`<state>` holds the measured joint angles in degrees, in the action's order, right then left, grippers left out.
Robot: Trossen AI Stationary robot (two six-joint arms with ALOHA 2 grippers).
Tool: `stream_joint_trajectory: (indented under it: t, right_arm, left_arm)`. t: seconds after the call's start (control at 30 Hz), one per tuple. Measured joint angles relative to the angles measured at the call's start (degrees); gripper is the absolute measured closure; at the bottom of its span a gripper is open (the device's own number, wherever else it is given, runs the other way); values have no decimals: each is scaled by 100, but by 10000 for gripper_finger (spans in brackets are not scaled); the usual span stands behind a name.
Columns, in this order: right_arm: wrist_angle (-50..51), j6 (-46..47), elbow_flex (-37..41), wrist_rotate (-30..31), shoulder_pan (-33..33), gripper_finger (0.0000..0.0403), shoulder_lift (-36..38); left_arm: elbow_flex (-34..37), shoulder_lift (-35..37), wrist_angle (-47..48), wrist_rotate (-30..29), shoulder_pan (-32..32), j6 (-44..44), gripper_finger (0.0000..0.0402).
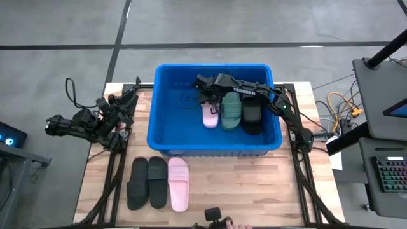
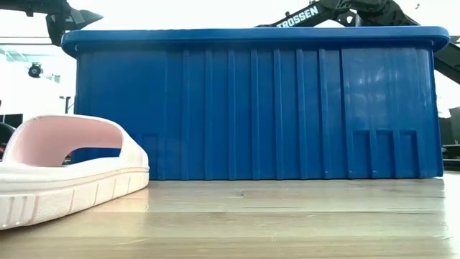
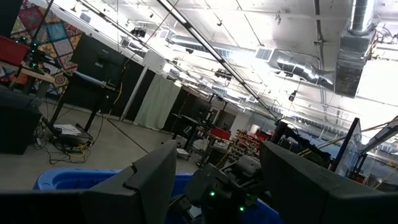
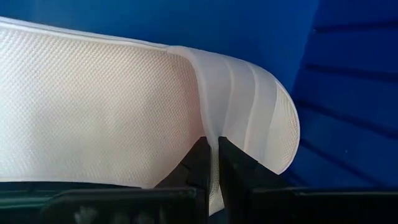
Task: Pick and place slides into bin
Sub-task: Adjust the slides into the bin, then put the pink slide into the bin
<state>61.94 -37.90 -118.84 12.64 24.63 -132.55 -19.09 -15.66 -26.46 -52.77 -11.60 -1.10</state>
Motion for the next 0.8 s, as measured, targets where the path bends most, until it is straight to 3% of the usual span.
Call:
stream_joint_trajectory:
  t: [0.27,0.8]
  right_arm:
    - [117,170,-3,-94,6,377,9]
    - [125,613,6,-42,-48,213,161]
  left_arm:
    - [0,0,0,0,0,0,185]
    - [-1,-2,0,0,0,0,185]
